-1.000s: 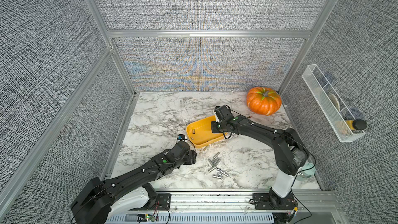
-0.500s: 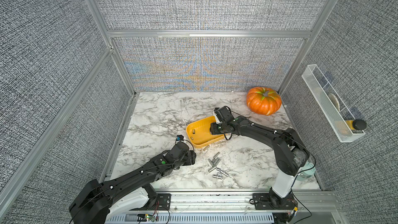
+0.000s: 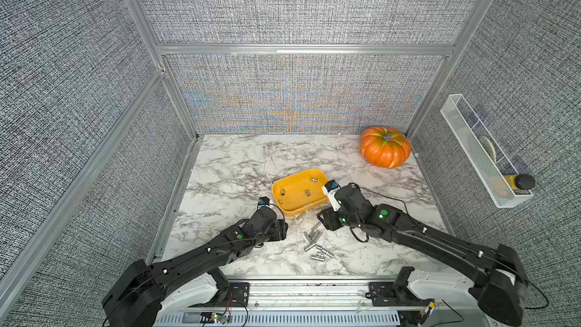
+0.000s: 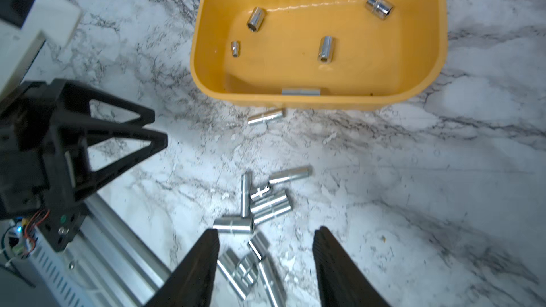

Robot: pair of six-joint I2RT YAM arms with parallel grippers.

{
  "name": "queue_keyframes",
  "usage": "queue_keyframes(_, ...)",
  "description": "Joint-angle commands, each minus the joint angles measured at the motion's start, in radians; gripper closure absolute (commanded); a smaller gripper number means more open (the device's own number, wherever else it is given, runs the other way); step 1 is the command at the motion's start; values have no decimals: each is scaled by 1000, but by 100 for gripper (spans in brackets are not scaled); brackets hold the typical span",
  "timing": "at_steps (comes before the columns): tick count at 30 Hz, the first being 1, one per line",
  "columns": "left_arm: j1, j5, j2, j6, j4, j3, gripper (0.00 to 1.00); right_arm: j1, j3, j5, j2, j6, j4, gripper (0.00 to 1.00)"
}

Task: Put the socket on the desktop into the storage box
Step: Place the socket head in the storage box, then pick up the socket head at the center of the board.

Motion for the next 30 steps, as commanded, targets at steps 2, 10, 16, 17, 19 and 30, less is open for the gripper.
queue_keyframes(2, -1, 33, 18, 22, 31, 4, 30, 93, -80, 20, -77, 110, -148, 45)
queue_keyframes(10, -2, 56, 31, 32, 34, 4, 30, 208, -126, 28, -14, 222, -192, 49)
queue_keyframes(16, -2, 72, 35, 34, 41, -1, 30, 217, -160, 27, 41, 213, -129, 51)
queue_keyframes(17, -2, 75, 36, 32, 41, -2, 31, 217, -165, 32, 50, 213, -120, 51)
queue_keyframes(19, -4, 79, 35, 28, 44, -7, 31, 217, -169, 36, 70, 210, -102, 51)
queue_keyframes(30, -4, 93, 40, 27, 55, -18, 30, 209, -141, 57, 206, 165, -35, 53)
